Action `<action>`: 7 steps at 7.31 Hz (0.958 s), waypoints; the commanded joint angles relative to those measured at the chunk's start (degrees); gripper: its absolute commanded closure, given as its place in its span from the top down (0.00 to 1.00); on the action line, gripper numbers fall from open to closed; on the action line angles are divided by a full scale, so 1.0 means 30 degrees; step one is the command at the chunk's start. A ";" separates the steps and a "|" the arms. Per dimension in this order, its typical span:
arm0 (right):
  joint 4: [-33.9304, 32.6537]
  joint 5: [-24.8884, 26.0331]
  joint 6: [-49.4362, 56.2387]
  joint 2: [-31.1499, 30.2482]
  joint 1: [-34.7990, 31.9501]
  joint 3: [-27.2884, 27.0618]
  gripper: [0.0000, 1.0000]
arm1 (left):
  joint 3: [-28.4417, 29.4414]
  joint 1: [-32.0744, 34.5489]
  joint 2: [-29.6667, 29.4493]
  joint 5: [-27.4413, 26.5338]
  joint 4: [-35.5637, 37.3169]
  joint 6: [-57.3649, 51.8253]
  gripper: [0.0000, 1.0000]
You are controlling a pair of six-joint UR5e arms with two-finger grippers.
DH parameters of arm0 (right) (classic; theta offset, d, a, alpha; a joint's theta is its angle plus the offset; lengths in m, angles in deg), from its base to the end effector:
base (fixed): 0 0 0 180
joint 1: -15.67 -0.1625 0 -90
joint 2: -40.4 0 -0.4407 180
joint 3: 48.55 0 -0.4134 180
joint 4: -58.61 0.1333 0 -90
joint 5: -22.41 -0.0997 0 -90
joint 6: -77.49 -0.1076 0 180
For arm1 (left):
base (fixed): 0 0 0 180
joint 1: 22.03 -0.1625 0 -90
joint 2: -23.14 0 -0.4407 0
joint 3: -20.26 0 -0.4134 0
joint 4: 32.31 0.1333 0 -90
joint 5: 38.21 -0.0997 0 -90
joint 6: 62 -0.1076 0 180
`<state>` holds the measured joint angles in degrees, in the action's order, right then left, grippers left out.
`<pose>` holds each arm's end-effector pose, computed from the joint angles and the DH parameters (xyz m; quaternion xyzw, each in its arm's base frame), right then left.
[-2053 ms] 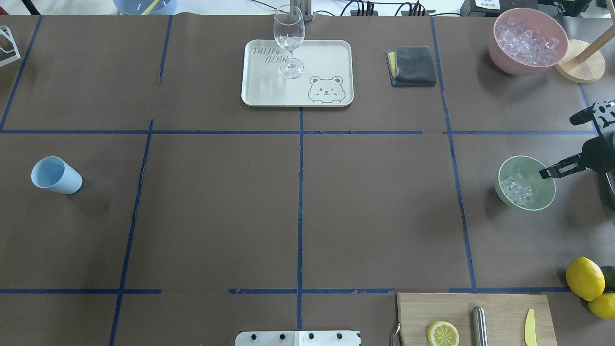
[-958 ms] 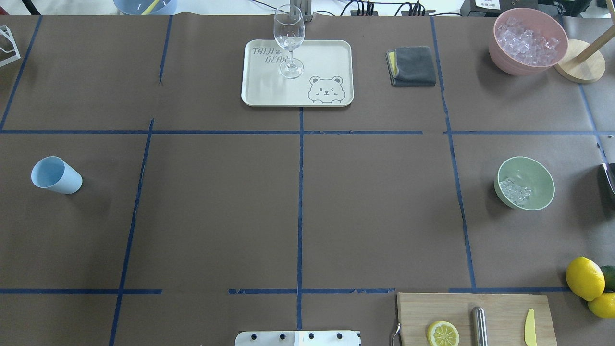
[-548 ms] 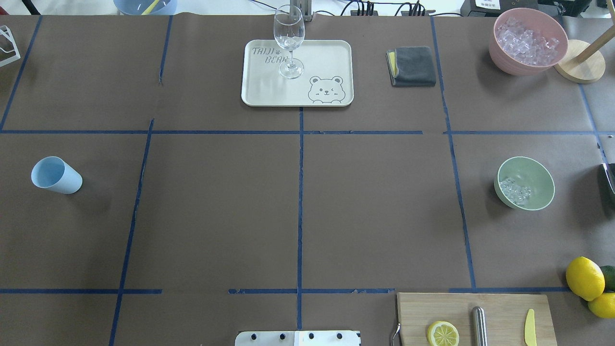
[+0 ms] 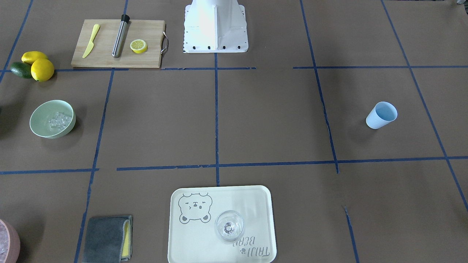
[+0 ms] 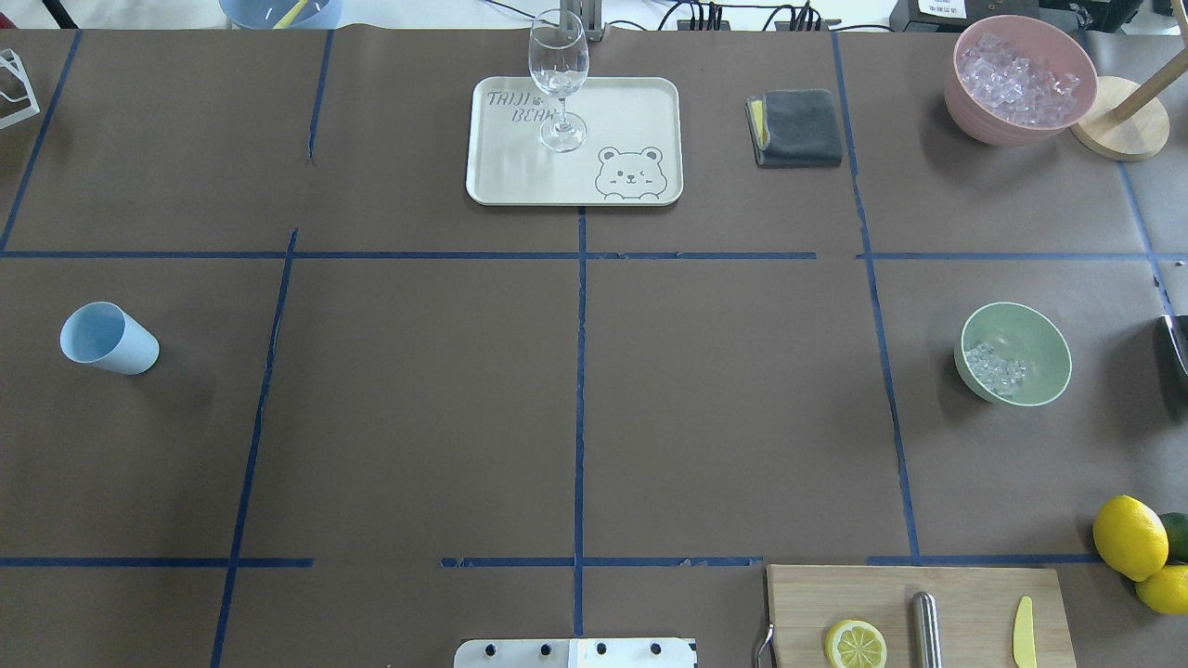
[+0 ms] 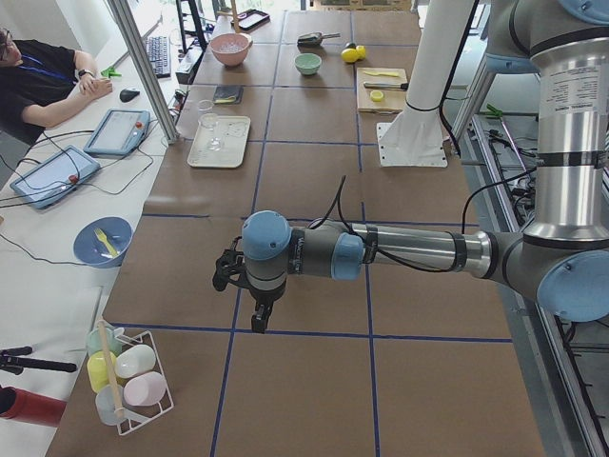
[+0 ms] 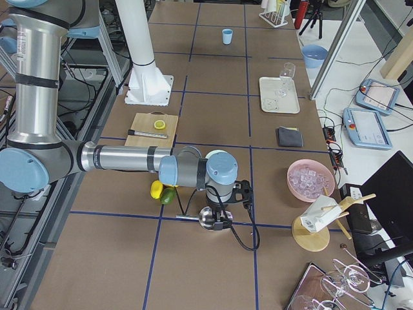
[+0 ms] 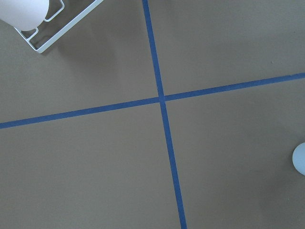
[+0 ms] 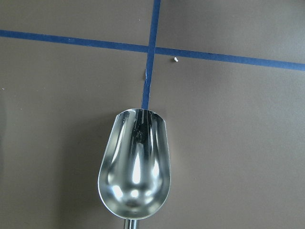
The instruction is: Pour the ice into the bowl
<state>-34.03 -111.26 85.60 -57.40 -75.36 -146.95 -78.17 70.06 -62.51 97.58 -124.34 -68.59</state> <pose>0.0671 -0.4493 0.6761 0.0132 -0.3720 -0.0507 0.9267 -0.0739 -0.4837 0.6365 0.0784 0.3837 0.0568 0.9184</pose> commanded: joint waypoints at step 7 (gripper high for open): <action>0.0091 -0.0062 0.0110 -0.0241 0.0021 0.0162 1.00 | 0.0028 0.0005 0.0310 0.0001 0.0093 0.0000 1.00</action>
<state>-33.69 -111.44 85.96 -58.11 -75.30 -146.49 -78.04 70.00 -61.59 97.58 -124.05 -68.59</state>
